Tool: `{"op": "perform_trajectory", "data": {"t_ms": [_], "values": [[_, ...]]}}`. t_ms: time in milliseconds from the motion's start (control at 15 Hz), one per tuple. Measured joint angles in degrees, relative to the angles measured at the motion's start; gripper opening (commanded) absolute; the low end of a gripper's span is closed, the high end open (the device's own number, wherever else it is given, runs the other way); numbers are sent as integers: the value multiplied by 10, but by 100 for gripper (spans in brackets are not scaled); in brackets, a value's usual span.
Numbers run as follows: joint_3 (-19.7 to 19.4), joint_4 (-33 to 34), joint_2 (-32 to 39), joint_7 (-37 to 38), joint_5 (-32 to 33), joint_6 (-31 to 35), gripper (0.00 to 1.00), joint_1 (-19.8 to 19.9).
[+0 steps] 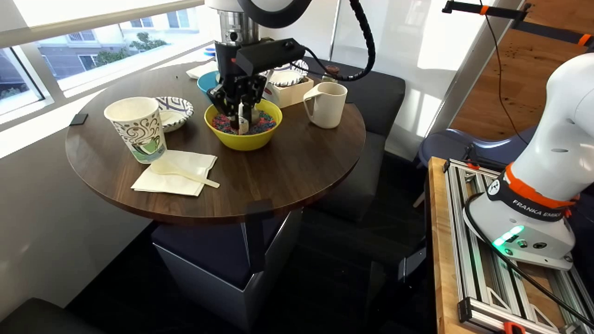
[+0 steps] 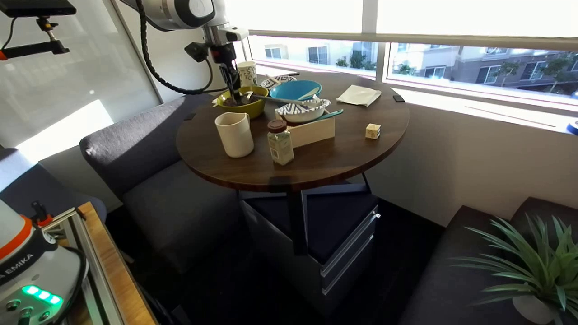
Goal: Remove the block from the yellow bowl and put it on the table
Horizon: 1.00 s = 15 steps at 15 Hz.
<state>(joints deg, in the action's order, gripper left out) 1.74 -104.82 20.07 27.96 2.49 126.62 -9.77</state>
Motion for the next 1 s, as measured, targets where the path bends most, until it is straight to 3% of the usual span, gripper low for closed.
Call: {"op": "perform_trajectory", "data": {"t_ms": [200,467,1000], "values": [[-1,8,-5,0,0,-11,9,0],[-3,42,-15,-6,-6,-83,9,8],[-3,186,20,-94,-111,-378,9,57]]}}
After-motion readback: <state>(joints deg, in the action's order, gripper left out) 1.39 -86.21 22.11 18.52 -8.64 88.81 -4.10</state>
